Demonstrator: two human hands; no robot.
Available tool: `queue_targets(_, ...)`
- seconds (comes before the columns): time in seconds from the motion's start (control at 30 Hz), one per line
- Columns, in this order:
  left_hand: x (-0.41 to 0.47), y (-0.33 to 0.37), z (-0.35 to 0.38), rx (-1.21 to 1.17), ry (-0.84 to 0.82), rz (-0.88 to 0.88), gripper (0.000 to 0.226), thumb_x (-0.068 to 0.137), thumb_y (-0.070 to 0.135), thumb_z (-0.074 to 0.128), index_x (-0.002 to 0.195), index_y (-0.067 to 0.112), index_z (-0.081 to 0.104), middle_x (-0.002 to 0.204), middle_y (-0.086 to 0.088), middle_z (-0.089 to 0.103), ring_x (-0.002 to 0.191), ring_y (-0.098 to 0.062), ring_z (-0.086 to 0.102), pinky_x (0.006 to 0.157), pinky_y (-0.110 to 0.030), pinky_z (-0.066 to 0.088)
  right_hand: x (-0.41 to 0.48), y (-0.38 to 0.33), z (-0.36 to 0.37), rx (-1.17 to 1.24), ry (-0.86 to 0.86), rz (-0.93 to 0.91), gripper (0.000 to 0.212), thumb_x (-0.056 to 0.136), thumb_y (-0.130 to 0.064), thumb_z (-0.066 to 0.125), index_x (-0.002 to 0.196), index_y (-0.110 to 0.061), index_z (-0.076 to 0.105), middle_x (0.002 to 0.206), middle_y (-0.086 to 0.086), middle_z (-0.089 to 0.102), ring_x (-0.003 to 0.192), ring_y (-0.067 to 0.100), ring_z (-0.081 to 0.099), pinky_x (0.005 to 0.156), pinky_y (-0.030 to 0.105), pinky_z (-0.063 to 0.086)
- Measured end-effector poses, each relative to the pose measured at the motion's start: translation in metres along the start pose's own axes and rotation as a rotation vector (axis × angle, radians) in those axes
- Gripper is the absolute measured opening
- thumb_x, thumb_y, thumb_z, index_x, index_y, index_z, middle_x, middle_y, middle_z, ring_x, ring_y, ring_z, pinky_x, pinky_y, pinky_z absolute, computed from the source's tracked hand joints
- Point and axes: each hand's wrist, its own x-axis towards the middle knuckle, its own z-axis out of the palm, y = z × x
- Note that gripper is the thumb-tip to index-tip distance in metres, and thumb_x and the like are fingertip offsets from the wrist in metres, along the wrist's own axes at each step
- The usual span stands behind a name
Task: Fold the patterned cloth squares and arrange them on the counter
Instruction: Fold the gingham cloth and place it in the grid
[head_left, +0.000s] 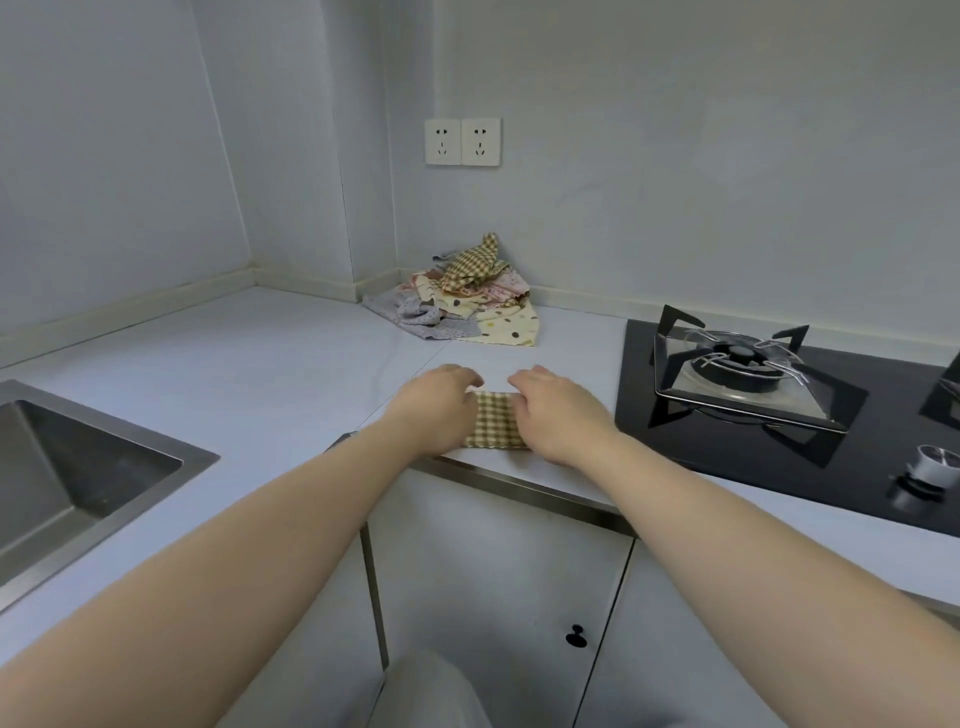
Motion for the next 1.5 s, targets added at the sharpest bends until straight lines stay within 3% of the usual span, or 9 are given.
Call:
queue_targets(0.1, 0.018, 0.010, 0.025, -0.005, -0.086, -0.025, 0.040, 0.104, 0.020, 0.036, 0.140, 0.012, 0.051, 0.143, -0.010, 0.053, 0.131, -0.028, 0.049, 0.108, -0.037, 0.039, 0.021, -0.012, 0.020, 0.099, -0.116, 0.033, 0.047, 0.104, -0.015, 0.034, 0.150, -0.013, 0.041, 0.156, 0.008, 0.042, 0.141, 0.028, 0.041, 0.114, 0.036, 0.033)
queue_targets(0.23, 0.021, 0.004, 0.049, 0.125, -0.170, -0.044, 0.051, 0.107, 0.030, 0.023, 0.155, 0.015, 0.032, 0.162, -0.005, 0.032, 0.151, -0.030, 0.024, 0.123, -0.042, 0.020, 0.026, -0.003, 0.047, 0.150, -0.207, 0.069, 0.051, 0.107, -0.023, 0.027, 0.158, -0.015, 0.030, 0.162, 0.006, 0.035, 0.151, 0.025, 0.028, 0.122, 0.035, 0.024)
queue_targets(0.5, 0.021, -0.020, 0.043, 0.172, -0.269, -0.152, 0.065, 0.105, 0.053, 0.013, 0.163, 0.023, 0.005, 0.170, 0.004, 0.001, 0.156, -0.027, -0.004, 0.126, -0.045, -0.002, 0.028, 0.010, 0.049, 0.000, -0.283, 0.103, 0.059, 0.110, -0.040, 0.017, 0.162, -0.014, 0.014, 0.170, 0.004, 0.012, 0.156, 0.022, 0.009, 0.127, 0.037, 0.007)
queue_targets(0.8, 0.009, -0.038, 0.033, 0.184, -0.242, -0.265, 0.072, 0.102, 0.060, 0.014, 0.163, 0.023, 0.004, 0.170, -0.001, -0.002, 0.156, -0.028, -0.004, 0.126, -0.050, 0.002, 0.003, 0.049, 0.031, -0.205, -0.290, 0.300, 0.075, 0.103, -0.057, 0.001, 0.162, -0.013, 0.012, 0.170, 0.004, 0.013, 0.156, 0.024, 0.006, 0.124, 0.055, -0.005)
queue_targets(0.93, 0.010, -0.036, 0.030, 0.195, -0.262, -0.301, 0.075, 0.101, 0.062, 0.014, 0.163, 0.022, 0.002, 0.170, -0.001, -0.004, 0.156, -0.025, -0.007, 0.124, -0.054, -0.004, -0.009, 0.050, 0.034, -0.207, -0.169, 0.389, 0.082, 0.100, -0.060, -0.004, 0.160, -0.011, 0.022, 0.168, 0.003, 0.022, 0.157, 0.024, -0.003, 0.122, 0.058, -0.011)
queue_targets(1.07, 0.013, -0.014, 0.027, 0.281, -0.221, -0.332, 0.075, 0.100, 0.054, 0.012, 0.162, 0.013, -0.004, 0.170, -0.005, -0.010, 0.155, -0.026, -0.015, 0.121, -0.059, -0.014, -0.014, 0.047, 0.034, -0.199, -0.043, 0.480, 0.092, 0.097, -0.066, -0.004, 0.151, -0.010, 0.045, 0.164, 0.009, 0.031, 0.157, 0.027, 0.004, 0.122, 0.058, -0.008)
queue_targets(1.2, 0.016, 0.024, 0.032, 0.241, -0.160, -0.098, 0.071, 0.103, 0.047, 0.016, 0.161, 0.013, -0.005, 0.169, -0.004, -0.013, 0.156, -0.024, -0.012, 0.125, -0.053, -0.007, -0.015, 0.050, 0.035, -0.177, 0.013, 0.455, 0.075, 0.100, -0.062, 0.016, 0.136, -0.015, 0.061, 0.152, 0.006, 0.048, 0.154, 0.028, 0.016, 0.124, 0.057, 0.002)
queue_targets(1.33, 0.018, 0.037, 0.053, 0.181, -0.238, -0.046, 0.074, 0.103, 0.055, 0.016, 0.162, 0.014, -0.002, 0.170, -0.002, -0.009, 0.156, -0.021, -0.009, 0.125, -0.050, -0.006, -0.016, 0.049, 0.033, -0.086, 0.114, 0.368, 0.046, 0.103, -0.048, 0.033, 0.121, -0.019, 0.064, 0.126, -0.001, 0.064, 0.143, 0.025, 0.036, 0.120, 0.049, 0.019)
queue_targets(1.5, 0.016, 0.040, 0.055, 0.192, -0.283, -0.075, 0.094, 0.093, 0.079, 0.007, 0.162, 0.016, -0.002, 0.170, -0.001, -0.005, 0.156, -0.021, -0.009, 0.124, -0.051, -0.008, -0.018, 0.048, 0.029, -0.018, 0.175, 0.311, 0.026, 0.104, -0.040, 0.040, 0.113, -0.021, 0.056, 0.106, -0.002, 0.063, 0.106, 0.022, 0.055, 0.098, 0.041, 0.035)
